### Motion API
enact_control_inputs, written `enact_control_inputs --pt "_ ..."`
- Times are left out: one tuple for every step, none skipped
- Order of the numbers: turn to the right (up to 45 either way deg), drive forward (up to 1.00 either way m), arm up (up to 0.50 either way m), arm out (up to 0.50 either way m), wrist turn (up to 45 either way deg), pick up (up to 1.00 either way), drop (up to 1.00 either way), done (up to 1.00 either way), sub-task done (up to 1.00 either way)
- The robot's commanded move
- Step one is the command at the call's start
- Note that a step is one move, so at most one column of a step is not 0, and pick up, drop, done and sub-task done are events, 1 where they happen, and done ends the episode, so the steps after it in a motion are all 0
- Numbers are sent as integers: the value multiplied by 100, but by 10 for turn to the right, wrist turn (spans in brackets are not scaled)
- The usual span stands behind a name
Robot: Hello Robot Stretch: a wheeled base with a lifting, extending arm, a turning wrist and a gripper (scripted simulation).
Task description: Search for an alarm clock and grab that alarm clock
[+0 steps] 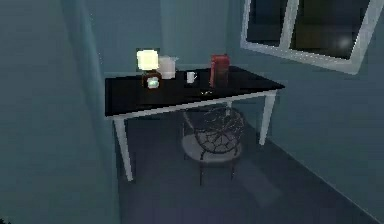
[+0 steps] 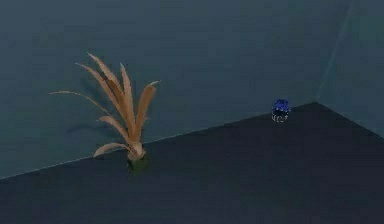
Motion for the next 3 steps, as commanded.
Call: enact_control_inputs --pt "0 75 0 0 0 0 0 0 0" --pt "-450 0 0 0 0 0 0 0 0" --pt "-450 0 0 0 0 0 0 0 0"
